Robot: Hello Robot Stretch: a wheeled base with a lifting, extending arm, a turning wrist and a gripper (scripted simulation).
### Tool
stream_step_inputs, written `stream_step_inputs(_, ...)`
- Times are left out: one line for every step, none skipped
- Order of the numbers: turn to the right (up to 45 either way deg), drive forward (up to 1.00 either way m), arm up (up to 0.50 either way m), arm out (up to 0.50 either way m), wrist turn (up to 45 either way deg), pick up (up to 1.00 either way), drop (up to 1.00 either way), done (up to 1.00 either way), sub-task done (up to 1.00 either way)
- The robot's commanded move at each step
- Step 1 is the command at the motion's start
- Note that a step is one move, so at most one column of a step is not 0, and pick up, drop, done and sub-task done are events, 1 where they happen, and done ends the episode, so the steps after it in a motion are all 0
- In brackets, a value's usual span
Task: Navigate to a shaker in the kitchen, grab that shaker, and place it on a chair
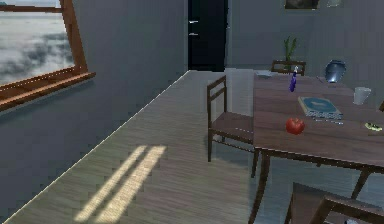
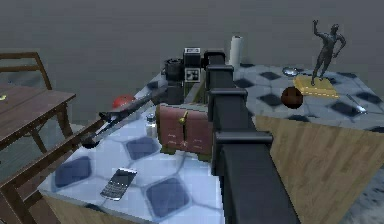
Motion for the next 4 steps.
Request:
stream_step_inputs(0.0, 0.0, 0.0, 0.0, 45.0, 0.0, 0.0, 0.0, 0.0)
stream_step_inputs(0.0, 0.0, 0.0, 0.0, 15.0, 0.0, 0.0, 0.0, 0.0)
stream_step_inputs(0.0, 0.0, -0.16, 0.0, 0.0, 0.0, 0.0, 0.0, 0.0)
stream_step_inputs(0.0, 0.0, 0.0, 0.0, 0.0, 1.0, 0.0, 0.0, 0.0)
